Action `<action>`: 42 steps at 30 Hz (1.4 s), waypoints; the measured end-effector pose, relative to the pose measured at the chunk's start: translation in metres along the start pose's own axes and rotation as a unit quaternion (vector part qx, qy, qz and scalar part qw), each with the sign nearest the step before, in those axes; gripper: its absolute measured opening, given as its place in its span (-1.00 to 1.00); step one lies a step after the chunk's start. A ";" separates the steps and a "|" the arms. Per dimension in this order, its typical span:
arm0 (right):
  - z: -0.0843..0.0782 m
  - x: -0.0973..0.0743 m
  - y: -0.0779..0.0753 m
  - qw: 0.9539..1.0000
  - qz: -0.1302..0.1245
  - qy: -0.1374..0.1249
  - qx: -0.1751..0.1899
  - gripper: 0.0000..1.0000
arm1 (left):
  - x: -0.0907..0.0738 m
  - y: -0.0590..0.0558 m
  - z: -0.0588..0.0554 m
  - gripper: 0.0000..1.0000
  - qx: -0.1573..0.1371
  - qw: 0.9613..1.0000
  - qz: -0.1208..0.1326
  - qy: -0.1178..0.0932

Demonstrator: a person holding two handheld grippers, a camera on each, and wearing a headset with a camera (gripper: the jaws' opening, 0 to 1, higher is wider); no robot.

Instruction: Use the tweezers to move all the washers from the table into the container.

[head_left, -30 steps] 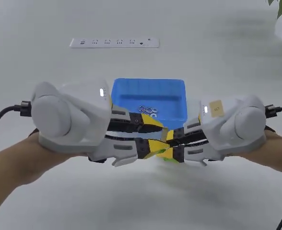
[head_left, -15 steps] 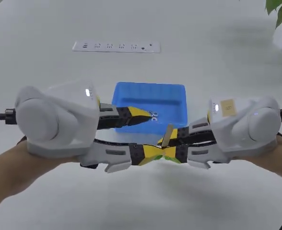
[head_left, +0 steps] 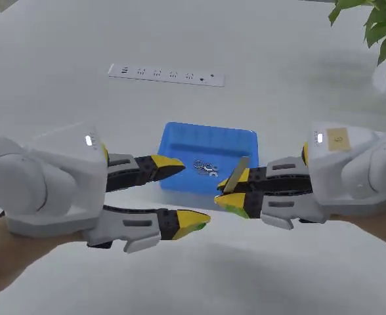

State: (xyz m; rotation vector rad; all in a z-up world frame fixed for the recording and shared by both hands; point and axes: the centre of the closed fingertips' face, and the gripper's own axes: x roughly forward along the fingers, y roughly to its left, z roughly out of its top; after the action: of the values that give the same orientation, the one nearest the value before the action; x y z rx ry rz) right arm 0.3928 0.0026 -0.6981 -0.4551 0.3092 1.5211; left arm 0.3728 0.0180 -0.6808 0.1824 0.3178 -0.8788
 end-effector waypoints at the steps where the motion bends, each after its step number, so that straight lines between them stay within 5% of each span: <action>1: 0.004 -0.001 -0.004 1.000 -0.004 -0.001 -0.003 -0.80 | -0.002 0.001 -0.001 0.00 -0.003 1.000 0.003 -0.001; 13: 0.028 0.006 -0.051 0.999 -0.024 0.002 -0.026 -0.80 | -0.026 0.009 -0.015 0.02 -0.032 0.999 0.042 -0.011; 27: -0.013 0.050 -0.084 0.999 -0.016 0.034 -0.010 -0.80 | -0.041 0.024 -0.032 0.04 -0.055 0.996 0.072 -0.009; 42: -0.049 0.062 -0.083 0.999 -0.005 0.053 0.009 -0.80 | -0.036 0.021 -0.036 0.04 -0.072 0.994 0.082 -0.002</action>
State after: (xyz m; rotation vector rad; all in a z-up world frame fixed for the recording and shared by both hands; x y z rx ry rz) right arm 0.4822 0.0347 -0.7624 -0.5231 0.4028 1.4852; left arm 0.3606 0.0676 -0.7018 0.0716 0.3562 -0.6909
